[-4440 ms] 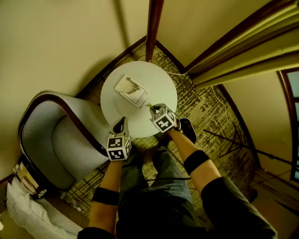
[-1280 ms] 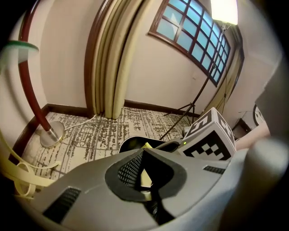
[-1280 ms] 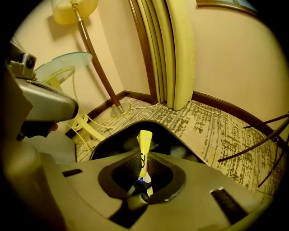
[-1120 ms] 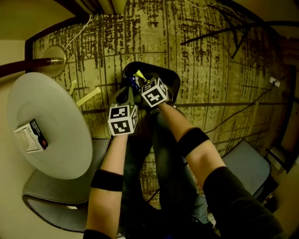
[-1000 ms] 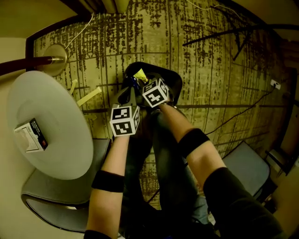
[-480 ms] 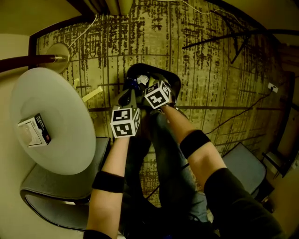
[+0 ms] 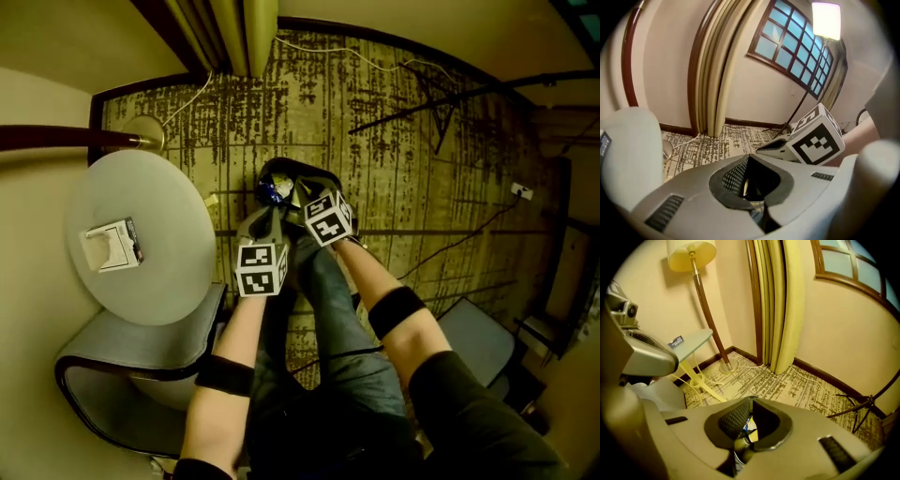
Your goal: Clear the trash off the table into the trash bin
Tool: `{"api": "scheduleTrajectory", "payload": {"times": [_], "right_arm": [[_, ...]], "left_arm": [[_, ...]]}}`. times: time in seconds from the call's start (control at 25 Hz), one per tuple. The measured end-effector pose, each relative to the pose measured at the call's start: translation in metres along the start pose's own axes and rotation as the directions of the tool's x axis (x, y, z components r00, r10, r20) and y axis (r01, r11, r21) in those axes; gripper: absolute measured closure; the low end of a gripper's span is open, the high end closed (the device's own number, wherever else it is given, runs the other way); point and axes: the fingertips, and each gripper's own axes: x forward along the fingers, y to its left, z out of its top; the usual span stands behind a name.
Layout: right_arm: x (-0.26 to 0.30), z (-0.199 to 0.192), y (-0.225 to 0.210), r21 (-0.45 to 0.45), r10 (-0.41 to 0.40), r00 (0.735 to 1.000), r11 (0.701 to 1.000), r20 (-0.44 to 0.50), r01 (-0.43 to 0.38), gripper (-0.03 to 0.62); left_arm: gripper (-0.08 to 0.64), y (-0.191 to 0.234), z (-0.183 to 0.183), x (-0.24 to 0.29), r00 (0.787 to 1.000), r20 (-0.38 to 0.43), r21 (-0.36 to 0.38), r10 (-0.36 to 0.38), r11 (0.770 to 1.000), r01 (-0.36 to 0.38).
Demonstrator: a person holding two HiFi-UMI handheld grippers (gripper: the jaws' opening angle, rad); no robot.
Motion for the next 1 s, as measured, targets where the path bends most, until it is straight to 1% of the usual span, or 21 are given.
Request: {"api": "scheduleTrajectory", "payload": {"times": [0.04,0.08,0.2,0.32,0.48,0.6,0.68,0.8,0.84,0.92,1.0], "right_arm": [[-0.021,0.015,0.002,-0.003,-0.002,1.0,1.0,0.018,0.002,0.585],[-0.042,0.028,0.004,-0.006,-0.003,0.999,1.0,0.036,0.003,0.592],[-0.105,0.068,0.015,-0.023,-0.004,0.996,1.0,0.088,0.006,0.592],[-0.161,0.104,0.029,-0.035,0.001,0.99,0.999,0.138,0.004,0.592],[-0.205,0.146,0.056,-0.085,0.034,0.983,0.996,0.18,-0.018,0.592],[-0.224,0.172,0.088,-0.144,0.079,0.978,0.988,0.195,-0.051,0.592],[-0.231,0.189,0.109,-0.191,0.116,0.972,0.979,0.206,-0.076,0.592],[-0.238,0.211,0.142,-0.264,0.184,0.96,0.956,0.209,-0.126,0.592],[-0.239,0.22,0.155,-0.295,0.216,0.954,0.944,0.207,-0.149,0.592],[-0.241,0.236,0.184,-0.364,0.286,0.937,0.91,0.2,-0.2,0.592],[-0.246,0.24,0.215,-0.414,0.337,0.922,0.879,0.188,-0.237,0.592]], "left_arm": [[0.56,-0.009,0.011,-0.016,1.0,0.007,0.012,-0.002,1.0,0.002],[0.56,-0.019,0.021,-0.034,1.0,0.014,0.021,-0.007,1.0,0.007],[0.56,-0.054,0.061,-0.091,0.998,0.047,0.027,-0.031,0.999,0.029],[0.56,-0.071,0.093,-0.143,0.995,0.102,0.021,-0.017,1.0,0.015],[0.56,-0.061,0.124,-0.199,0.985,0.169,-0.001,0.044,0.999,-0.045],[0.56,-0.043,0.132,-0.237,0.975,0.199,-0.017,0.098,0.995,-0.097],[0.56,-0.028,0.134,-0.26,0.964,0.221,-0.039,0.146,0.989,-0.14],[0.56,-0.005,0.13,-0.294,0.942,0.24,-0.093,0.233,0.972,-0.216],[0.56,0.004,0.126,-0.306,0.931,0.242,-0.118,0.274,0.961,-0.252],[0.56,0.025,0.117,-0.329,0.899,0.248,-0.171,0.361,0.93,-0.326],[0.56,0.037,0.104,-0.355,0.876,0.247,-0.214,0.414,0.905,-0.367]]}}
